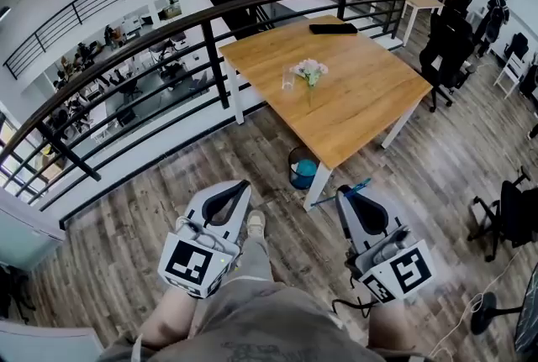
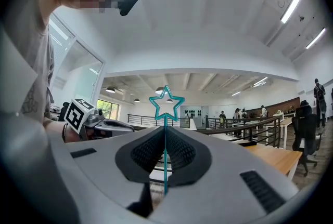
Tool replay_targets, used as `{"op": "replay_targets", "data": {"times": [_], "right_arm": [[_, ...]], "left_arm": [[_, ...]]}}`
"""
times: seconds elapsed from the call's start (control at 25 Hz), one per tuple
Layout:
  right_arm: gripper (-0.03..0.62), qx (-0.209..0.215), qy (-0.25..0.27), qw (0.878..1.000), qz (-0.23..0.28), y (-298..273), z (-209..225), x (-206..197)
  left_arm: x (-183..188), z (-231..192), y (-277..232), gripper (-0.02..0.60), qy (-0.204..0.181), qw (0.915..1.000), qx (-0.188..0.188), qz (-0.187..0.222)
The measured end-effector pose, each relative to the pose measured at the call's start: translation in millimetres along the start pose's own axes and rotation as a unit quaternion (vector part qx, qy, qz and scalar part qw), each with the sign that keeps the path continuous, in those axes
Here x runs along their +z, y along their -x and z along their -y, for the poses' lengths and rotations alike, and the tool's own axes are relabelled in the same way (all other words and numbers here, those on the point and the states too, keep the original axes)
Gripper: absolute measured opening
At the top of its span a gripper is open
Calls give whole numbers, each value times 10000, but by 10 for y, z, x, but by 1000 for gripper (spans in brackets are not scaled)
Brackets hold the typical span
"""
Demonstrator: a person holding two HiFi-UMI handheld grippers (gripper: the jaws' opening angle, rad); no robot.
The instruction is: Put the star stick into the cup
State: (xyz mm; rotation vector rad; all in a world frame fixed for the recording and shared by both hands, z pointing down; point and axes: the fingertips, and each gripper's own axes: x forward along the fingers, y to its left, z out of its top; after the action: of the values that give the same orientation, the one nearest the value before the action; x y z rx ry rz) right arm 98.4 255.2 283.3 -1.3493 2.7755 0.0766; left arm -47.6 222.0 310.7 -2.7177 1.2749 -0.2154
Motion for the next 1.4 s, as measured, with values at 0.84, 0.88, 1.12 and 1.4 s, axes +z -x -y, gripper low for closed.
{"op": "replay_targets", "data": {"times": [0.84,0.88,1.12,1.4], "right_arm": [[34,-263,49,9993,-256,-1588,1206,-131],[34,-292,46,9991,-292,-1715,1284,-151],[34,-424,-18,9984,-385,-2515,1672,-190],[34,-550,152,9978,-343,-3285,2046,-59]], "left_arm": [[-414,-1376,-1505,15,205,9993,-154,-279],[-453,-1478,-1600,15,243,9990,-193,-310],[-539,-2174,-2141,15,325,9982,-327,-383],[-669,-2810,-2675,16,457,9965,-443,-543]]}}
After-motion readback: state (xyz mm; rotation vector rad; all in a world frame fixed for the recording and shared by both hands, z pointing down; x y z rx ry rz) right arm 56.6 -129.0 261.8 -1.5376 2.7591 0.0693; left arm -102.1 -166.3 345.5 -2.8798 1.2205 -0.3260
